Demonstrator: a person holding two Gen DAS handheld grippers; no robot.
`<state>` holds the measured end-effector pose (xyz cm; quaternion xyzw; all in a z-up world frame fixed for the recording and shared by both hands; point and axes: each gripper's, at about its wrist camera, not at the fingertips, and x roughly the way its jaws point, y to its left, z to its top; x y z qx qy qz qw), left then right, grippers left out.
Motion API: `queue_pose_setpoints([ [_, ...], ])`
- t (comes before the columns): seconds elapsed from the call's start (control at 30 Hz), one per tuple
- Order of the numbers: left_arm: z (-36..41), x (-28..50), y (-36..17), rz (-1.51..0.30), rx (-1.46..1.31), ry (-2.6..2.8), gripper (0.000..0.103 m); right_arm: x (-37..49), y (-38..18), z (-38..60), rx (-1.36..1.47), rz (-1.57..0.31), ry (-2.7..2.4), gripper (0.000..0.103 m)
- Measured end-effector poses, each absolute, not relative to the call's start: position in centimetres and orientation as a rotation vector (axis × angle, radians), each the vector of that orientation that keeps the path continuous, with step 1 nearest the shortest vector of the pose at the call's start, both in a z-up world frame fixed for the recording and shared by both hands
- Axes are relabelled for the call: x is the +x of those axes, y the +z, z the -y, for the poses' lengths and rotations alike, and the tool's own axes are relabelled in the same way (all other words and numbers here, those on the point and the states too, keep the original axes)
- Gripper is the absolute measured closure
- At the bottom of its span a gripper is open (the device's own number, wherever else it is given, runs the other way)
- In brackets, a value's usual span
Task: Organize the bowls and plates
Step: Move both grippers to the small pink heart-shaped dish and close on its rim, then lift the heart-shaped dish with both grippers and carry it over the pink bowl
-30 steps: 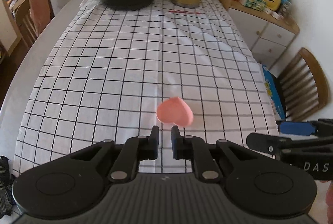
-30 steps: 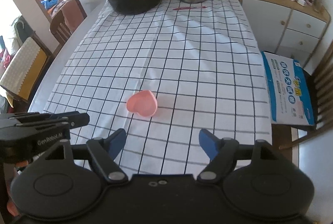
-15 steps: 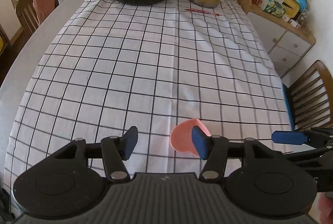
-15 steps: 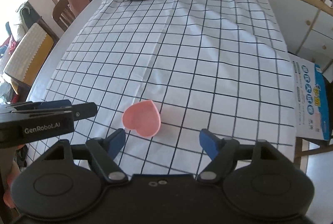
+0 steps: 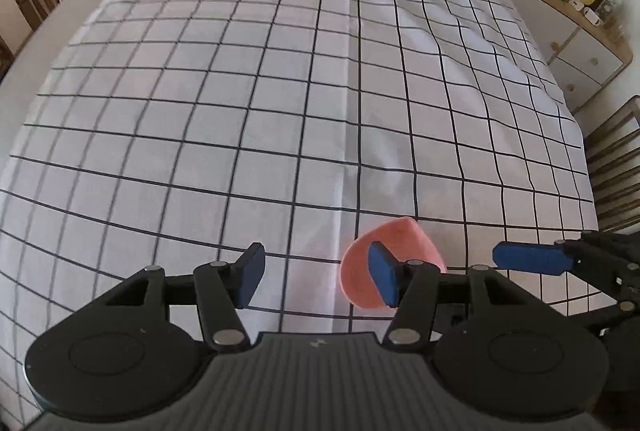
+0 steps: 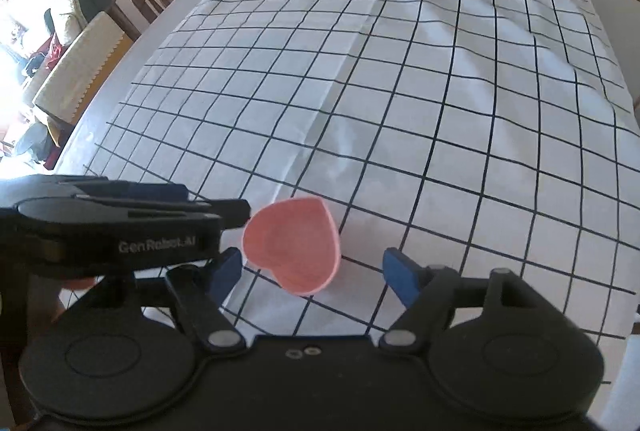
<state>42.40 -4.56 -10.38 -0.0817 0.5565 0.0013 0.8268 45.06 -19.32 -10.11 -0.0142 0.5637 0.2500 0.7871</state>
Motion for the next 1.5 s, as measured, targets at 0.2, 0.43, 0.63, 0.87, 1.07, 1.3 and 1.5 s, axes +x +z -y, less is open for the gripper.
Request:
queue_pose_setpoints([
  [0.2, 5.2, 43.0, -11.6, -1.191, -0.149, -0.001, 0.047, 45.4, -11.3, 19.3, -0.060, -1.222, 0.518, 0.032],
  [0.43, 5.1, 43.2, -12.2, -1.189, -0.163, 0.007, 0.048, 45.7, -12.3, 19.6, -0.035, -1.241, 0.520, 0.050],
  [0.63, 5.2, 43.1, -12.4, -1.198, -0.192, -0.033, 0.065, 45.8, -12.5, 19.5, -0.036, -1.243, 0.522, 0.064],
  [0.87, 5.3, 43.0, -12.5, -1.201, -0.210, -0.024, 0.085, 45.8, -12.6, 19.1, -0.044, -1.250, 0.516, 0.082],
  [1.07, 5.4, 42.7, -12.4, -1.204, -0.234, -0.032, 0.093, 45.6, -12.7, 19.0, -0.040, -1.257, 0.508, 0.099],
  [1.3, 5.6, 42.2, -12.2, -1.198, -0.235, -0.032, 0.093, 45.3, -12.4, 19.1, -0.039, -1.257, 0.484, 0.100],
  [1.5, 5.8, 41.2, -10.9, -1.173, -0.233, -0.034, 0.093, 44.5, -11.2, 19.3, -0.035, -1.244, 0.483, 0.100],
])
